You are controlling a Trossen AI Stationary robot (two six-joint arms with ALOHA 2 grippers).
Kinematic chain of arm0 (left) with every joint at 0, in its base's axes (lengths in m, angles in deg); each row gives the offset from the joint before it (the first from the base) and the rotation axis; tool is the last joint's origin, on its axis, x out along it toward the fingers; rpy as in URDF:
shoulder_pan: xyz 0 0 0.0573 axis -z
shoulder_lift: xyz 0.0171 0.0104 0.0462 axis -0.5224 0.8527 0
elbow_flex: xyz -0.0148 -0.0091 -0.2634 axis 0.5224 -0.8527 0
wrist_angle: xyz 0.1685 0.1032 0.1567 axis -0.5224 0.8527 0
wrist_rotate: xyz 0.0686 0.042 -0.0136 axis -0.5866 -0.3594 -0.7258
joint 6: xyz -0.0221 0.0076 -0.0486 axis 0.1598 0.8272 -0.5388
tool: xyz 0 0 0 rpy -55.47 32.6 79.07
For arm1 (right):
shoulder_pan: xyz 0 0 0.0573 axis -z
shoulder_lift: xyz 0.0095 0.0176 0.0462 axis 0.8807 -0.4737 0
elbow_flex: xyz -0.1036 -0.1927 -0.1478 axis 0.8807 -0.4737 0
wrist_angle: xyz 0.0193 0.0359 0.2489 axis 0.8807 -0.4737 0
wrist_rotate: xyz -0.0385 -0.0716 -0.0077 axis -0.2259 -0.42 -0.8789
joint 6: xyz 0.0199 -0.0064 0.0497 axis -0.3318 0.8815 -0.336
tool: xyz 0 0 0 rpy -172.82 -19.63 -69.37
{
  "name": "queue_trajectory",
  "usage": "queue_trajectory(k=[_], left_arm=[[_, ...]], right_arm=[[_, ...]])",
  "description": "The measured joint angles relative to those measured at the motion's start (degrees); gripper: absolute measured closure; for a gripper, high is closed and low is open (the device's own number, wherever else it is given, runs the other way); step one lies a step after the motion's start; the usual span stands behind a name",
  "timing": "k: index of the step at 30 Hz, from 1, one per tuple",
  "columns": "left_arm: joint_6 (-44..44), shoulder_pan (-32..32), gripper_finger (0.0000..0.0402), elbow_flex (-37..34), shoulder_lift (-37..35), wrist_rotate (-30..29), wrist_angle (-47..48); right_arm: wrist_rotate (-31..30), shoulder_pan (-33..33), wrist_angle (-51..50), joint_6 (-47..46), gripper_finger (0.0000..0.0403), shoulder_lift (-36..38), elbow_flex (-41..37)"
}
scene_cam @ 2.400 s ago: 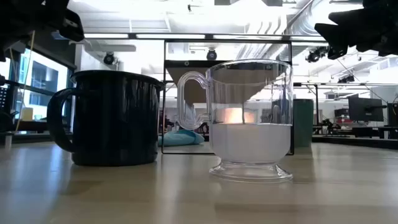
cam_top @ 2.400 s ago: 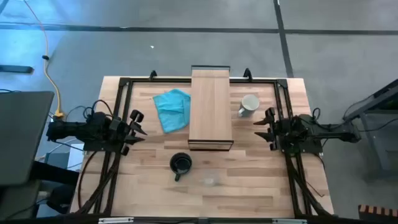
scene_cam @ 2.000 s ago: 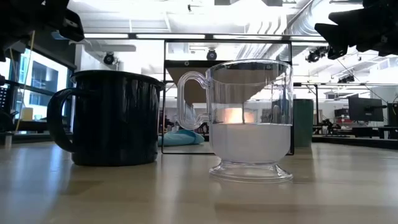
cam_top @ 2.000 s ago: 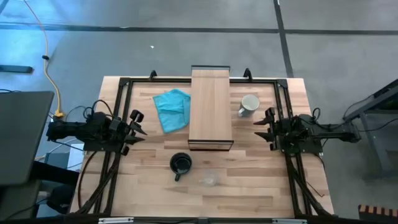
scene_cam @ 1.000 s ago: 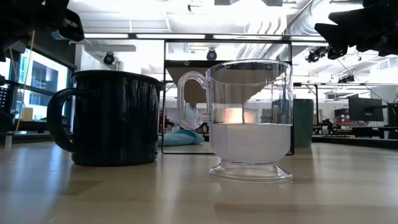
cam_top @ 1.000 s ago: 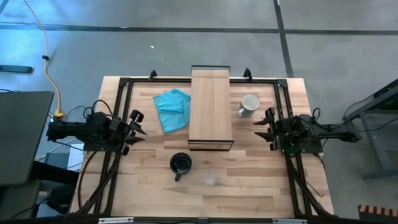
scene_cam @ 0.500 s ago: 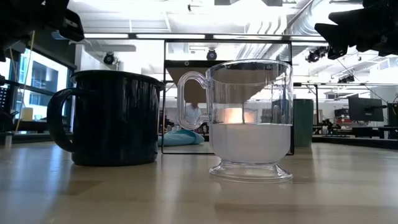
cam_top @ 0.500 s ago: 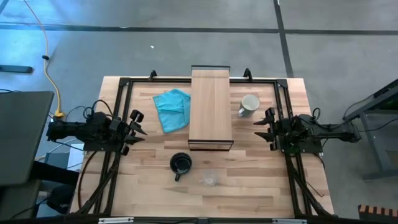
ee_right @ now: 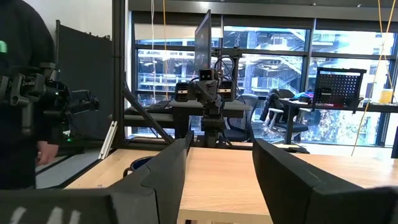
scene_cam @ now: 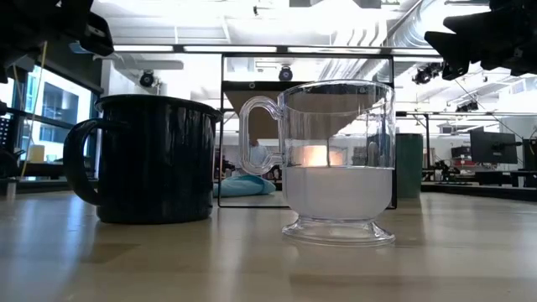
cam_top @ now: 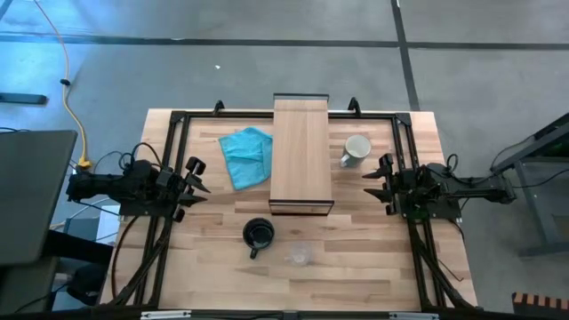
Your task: Stack small to large cups/mugs on shelf
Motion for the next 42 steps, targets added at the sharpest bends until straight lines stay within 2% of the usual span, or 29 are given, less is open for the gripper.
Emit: queue_trajectory(k=[24, 27, 33, 42], left_arm=[[0.0, 0.0, 0.0318, 0.0, 0.0, 0.0, 0.0], [0.0, 0.0, 0.0318, 0.0, 0.0, 0.0, 0.0], [-0.5, 0.0, 0.0318, 0.0, 0.0, -1.1, -1.0], [-11.1, 0.0, 0.0318, 0.0, 0.0, 0.1, -1.3]], right_arm=[[0.0, 0.0, 0.3, 0.1, 0.0224, 0.0, 0.0], [0.0, 0.0, 2.5, -1.0, 0.0224, 0.0, 0.0], [0.0, 0.0, 7.7, -12.4, 0.0224, 0.0, 0.0], [-0.2, 0.0, 25.0, -20.4, 0.0224, 0.0, 0.0]])
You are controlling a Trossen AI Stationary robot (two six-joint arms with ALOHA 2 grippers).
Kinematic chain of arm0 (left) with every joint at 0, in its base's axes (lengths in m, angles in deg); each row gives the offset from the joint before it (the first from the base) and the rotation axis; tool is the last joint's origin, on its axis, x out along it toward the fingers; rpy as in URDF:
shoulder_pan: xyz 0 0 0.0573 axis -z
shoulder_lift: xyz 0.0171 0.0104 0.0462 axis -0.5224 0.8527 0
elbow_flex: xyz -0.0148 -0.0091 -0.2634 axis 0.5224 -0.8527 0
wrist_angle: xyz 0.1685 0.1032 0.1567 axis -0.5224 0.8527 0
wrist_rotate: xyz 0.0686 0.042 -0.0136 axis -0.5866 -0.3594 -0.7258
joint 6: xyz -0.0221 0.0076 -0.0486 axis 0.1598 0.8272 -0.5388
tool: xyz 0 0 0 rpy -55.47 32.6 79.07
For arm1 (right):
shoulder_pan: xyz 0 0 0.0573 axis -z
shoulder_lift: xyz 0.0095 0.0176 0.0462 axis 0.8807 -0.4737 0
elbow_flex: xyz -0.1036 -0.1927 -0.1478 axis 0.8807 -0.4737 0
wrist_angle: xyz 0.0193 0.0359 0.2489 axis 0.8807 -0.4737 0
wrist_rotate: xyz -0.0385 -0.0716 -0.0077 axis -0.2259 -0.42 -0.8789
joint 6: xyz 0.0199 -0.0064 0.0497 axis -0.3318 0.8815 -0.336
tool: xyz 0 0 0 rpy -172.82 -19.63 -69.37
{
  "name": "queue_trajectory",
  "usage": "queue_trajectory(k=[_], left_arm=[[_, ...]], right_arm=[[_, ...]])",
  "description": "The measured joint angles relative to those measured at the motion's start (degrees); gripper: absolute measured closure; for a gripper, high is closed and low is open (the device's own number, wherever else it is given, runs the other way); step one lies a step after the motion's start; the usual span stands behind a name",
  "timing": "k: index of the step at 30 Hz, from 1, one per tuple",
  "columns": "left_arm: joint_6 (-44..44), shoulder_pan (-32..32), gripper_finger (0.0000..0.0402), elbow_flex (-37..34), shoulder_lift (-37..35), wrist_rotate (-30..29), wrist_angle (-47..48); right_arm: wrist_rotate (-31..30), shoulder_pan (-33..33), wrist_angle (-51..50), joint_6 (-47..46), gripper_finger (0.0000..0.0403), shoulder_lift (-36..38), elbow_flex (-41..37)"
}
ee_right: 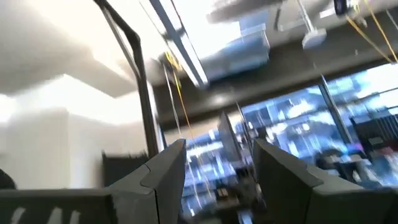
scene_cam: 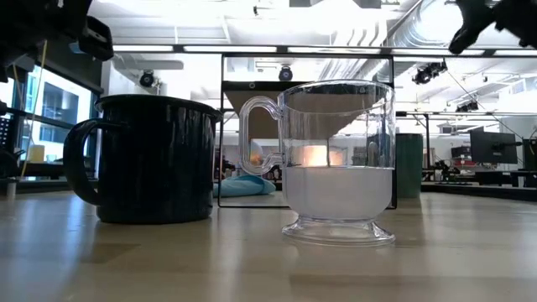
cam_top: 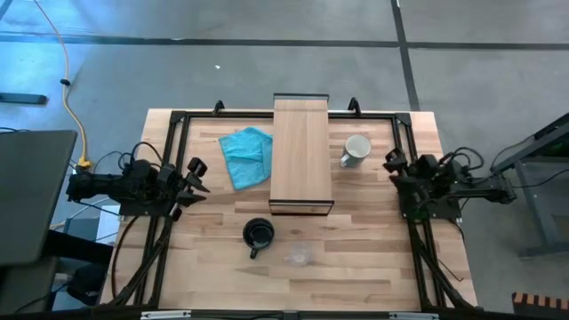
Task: Stack small to large cups/mugs on shelf
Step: Put the transparent mug on the shelf
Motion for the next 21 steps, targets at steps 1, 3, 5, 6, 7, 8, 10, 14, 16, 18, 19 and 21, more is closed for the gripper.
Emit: queue_trajectory(k=[1, 3, 5, 6, 7, 8, 10, 14, 16, 18, 19, 21], left_arm=[[-0.8, 0.0, 0.0318, 0.0, 0.0, 0.1, 0.0], [-0.7, 0.0, 0.0318, 0.0, 0.0, 0.0, 0.0], [-0.6, 0.0, 0.0318, 0.0, 0.0, 0.0, 0.0], [-0.8, 0.0, 0.0318, 0.0, 0.0, 0.0, 0.0], [-0.9, 0.0, 0.0318, 0.0, 0.0, 0.0, 0.0], [-1.0, 0.0, 0.0318, 0.0, 0.0, 0.0, 0.0], [-2.1, 0.0, 0.0318, 0.0, 0.0, 0.2, 0.0], [-9.8, 0.0, 0.0318, 0.0, 0.0, 0.4, -1.9], [-14.0, 0.0, 0.0318, 0.0, 0.0, 0.4, -4.5], [-17.0, 0.0, 0.0318, 0.0, 0.0, 0.4, -7.5], [-18.2, 0.0, 0.0318, 0.0, 0.0, 0.4, -9.1], [-20.3, 0.0, 0.0318, 0.0, 0.0, 0.4, -12.9]], right_arm=[[0.0, 0.0, 1.0, 0.1, 0.0224, 0.0, 0.0], [0.0, 0.0, 1.4, 0.8, 0.0224, 0.0, 0.0], [0.0, 0.0, 0.5, 0.9, 0.0224, 0.0, 0.0], [0.0, 0.0, -0.2, 0.9, 0.0224, 0.0, 0.0], [0.0, 0.0, -0.9, 0.9, 0.0224, 0.0, 0.0], [0.0, 0.0, -1.6, 0.9, 0.0224, 0.0, 0.0], [0.0, 0.0, -2.4, 0.9, 0.0224, 0.0, 0.0], [0.1, 0.0, -2.7, -1.2, 0.0224, 0.0, 0.0], [-0.1, 0.0, -2.1, -5.5, 0.0224, 0.0, 0.0], [-0.3, 0.0, -0.3, -11.3, 0.0224, 0.0, 0.0], [-0.2, 0.0, 0.3, -14.0, 0.0224, 0.0, 0.0], [-0.3, 0.0, 0.4, -17.8, 0.0224, 0.0, 0.0]])
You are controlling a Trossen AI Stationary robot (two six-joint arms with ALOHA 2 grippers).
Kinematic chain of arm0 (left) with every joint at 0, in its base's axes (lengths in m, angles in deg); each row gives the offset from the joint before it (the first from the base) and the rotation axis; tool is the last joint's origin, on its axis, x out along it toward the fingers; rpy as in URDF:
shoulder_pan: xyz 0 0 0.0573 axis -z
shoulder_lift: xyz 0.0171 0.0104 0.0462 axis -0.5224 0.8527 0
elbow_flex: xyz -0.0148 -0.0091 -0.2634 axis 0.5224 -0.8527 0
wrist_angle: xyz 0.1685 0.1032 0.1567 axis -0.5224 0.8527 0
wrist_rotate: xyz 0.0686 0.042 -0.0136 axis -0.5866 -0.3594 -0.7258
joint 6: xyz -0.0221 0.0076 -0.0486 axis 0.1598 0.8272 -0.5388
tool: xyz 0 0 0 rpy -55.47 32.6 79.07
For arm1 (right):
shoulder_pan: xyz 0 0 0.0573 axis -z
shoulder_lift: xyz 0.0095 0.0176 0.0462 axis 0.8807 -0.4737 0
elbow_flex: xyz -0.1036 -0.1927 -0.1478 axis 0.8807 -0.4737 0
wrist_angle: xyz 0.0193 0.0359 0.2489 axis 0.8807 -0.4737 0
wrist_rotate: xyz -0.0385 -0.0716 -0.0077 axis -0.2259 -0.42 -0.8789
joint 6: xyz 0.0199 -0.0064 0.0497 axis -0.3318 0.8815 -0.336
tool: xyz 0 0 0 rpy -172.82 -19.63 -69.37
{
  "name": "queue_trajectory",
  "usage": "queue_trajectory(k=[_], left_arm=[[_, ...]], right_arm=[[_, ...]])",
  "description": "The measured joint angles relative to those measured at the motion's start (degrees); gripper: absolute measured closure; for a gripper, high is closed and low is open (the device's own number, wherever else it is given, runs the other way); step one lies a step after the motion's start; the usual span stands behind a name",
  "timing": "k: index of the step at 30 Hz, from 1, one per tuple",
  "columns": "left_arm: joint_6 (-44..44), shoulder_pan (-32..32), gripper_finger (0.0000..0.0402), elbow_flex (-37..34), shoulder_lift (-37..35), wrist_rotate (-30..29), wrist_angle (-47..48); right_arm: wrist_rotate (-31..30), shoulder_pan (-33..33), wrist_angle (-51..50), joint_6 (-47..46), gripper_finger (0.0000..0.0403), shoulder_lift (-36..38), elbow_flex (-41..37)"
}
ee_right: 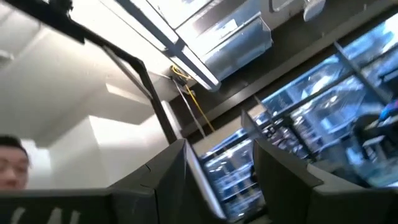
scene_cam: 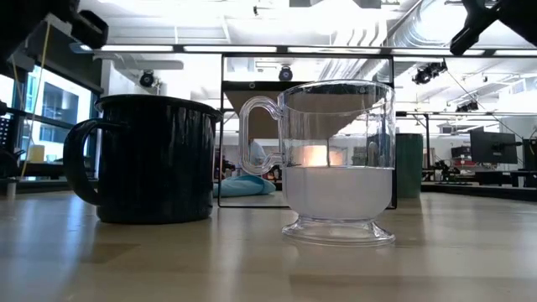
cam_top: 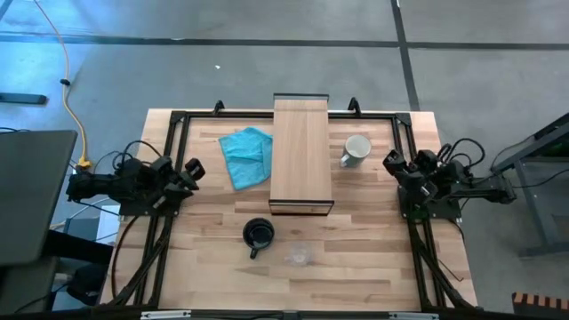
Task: Stack small to large cups/mugs on shelf
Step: Put the transparent mug on the shelf
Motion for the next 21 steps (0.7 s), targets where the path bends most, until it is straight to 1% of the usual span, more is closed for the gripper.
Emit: queue_trajectory(k=[3, 9, 14, 16, 19, 21], left_arm=[[-1.5, 0.0, 0.0318, 0.0, 0.0, 0.0, -5.1], [-1.3, 0.0, 0.0318, 0.0, 0.0, -0.5, -14.2], [0.2, 0.0, 0.0318, 0.0, 0.0, -0.6, -14.1], [0.0, 0.0, 0.0318, 0.0, 0.0, -2.7, -13.1], [0.4, 0.0, 0.0318, 0.0, 0.0, -7.6, -13.2], [-2.4, 0.0, 0.0318, 0.0, 0.0, -9.5, -13.2]], right_arm=[[-0.1, 0.0, 0.0, -2.2, 0.0224, 0.0, 0.0], [-0.2, 0.0, -0.8, -2.3, 0.0224, 0.0, 0.0], [-0.3, 0.0, -3.5, -2.3, 0.0224, 0.0, 0.0], [-0.4, 0.0, -4.9, -2.3, 0.0224, 0.0, 0.0], [-1.1, 0.0, -6.5, -2.5, 0.0224, -0.1, 0.0], [-1.8, 0.0, -6.5, -2.6, 0.0224, -0.5, 0.0]])
